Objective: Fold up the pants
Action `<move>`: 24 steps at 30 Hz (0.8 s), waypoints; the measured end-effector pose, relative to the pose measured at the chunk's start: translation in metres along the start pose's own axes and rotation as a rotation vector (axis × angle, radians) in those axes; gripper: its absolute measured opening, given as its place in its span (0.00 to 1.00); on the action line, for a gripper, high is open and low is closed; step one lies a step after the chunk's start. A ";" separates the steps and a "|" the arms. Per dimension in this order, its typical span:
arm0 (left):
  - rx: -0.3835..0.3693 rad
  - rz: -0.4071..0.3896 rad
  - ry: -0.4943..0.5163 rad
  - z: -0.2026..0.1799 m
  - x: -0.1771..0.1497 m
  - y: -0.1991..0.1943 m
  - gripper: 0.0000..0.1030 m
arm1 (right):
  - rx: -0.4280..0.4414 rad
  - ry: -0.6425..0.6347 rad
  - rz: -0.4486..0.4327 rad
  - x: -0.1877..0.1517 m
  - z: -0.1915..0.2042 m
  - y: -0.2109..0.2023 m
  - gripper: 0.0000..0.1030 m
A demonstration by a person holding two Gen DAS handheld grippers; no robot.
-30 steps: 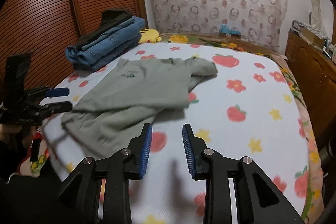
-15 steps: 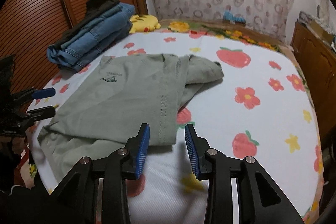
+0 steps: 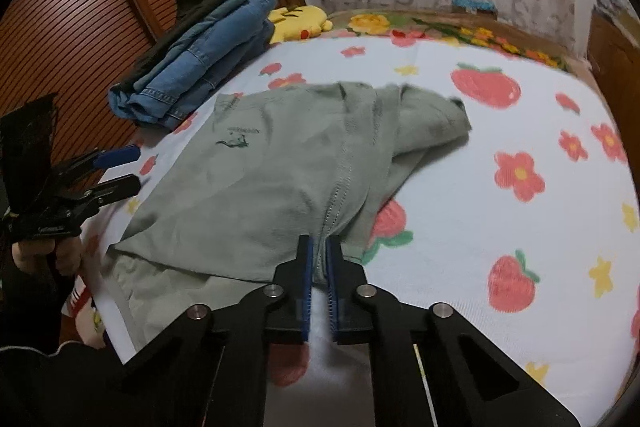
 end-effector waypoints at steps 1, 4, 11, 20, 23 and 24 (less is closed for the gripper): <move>-0.001 0.000 -0.002 0.001 0.001 0.001 0.76 | 0.006 -0.012 -0.006 0.003 0.004 -0.001 0.05; -0.004 -0.004 -0.012 0.005 0.003 0.001 0.77 | 0.021 -0.048 -0.029 0.015 0.015 -0.004 0.04; 0.013 -0.031 -0.034 0.020 0.009 -0.009 0.77 | 0.066 -0.171 -0.060 0.051 0.062 0.004 0.04; 0.046 -0.031 -0.087 0.051 0.002 -0.017 0.76 | 0.114 -0.291 -0.028 0.083 0.110 0.052 0.04; 0.051 -0.028 -0.100 0.058 0.001 -0.018 0.76 | 0.132 -0.301 -0.016 0.094 0.120 0.067 0.04; 0.052 -0.026 -0.104 0.058 0.002 -0.017 0.76 | 0.139 -0.304 -0.011 0.096 0.123 0.072 0.04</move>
Point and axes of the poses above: each gripper's, at about its wrist camera, not at the fingertips, and y roughly the way its jaws point, z to its left, x to its top, the point moved 7 cm from there along y, roughly the way its jaws point, and after that the axes turned 14 degrees about y, right-handed, at the moved point
